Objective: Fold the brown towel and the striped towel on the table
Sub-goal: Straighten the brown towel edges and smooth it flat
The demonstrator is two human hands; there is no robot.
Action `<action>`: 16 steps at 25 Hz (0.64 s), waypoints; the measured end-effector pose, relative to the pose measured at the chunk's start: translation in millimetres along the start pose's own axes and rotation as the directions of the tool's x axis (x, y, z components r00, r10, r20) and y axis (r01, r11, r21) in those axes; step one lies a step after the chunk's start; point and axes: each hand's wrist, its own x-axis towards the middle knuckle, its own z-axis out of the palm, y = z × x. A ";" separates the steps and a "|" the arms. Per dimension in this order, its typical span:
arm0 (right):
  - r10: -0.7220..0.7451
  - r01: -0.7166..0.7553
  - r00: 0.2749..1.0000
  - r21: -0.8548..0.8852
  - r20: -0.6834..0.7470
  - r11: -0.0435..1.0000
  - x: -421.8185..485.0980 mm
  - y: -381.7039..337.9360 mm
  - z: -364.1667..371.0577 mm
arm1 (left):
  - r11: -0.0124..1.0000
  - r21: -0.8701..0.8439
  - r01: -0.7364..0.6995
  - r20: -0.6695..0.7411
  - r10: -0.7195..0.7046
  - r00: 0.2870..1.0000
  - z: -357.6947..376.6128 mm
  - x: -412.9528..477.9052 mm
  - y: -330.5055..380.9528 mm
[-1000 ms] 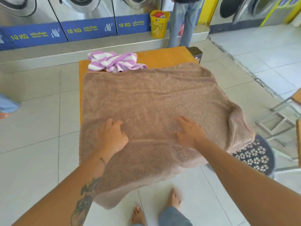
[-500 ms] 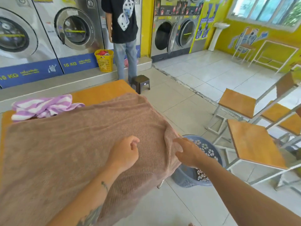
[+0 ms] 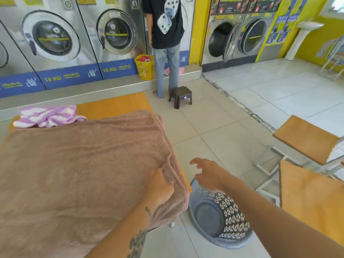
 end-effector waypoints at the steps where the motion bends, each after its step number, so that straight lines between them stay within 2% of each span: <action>1: -0.017 0.017 1.000 0.000 0.009 1.000 7.3 2.8 -4.8 | 1.000 0.028 -0.006 0.011 0.006 1.000 3.8 4.7 5.4; 6: -0.067 0.067 0.995 -0.005 0.078 0.998 48.7 13.8 -18.7 | 0.996 0.089 0.014 -0.036 -0.010 0.999 17.1 41.4 24.0; 8: -0.090 0.093 0.992 -0.026 0.088 0.995 69.7 19.2 -22.3 | 0.992 0.100 0.077 -0.076 -0.070 0.995 25.1 56.4 32.1; 13: -0.172 0.194 0.976 -0.173 0.132 0.966 115.4 21.8 -28.9 | 0.905 0.349 0.243 -0.126 -0.211 0.969 53.7 74.9 51.4; 16: -0.246 0.285 0.953 -0.254 0.177 0.924 153.7 21.2 -34.6 | 0.881 0.361 0.307 -0.156 -0.268 0.951 57.8 82.1 55.7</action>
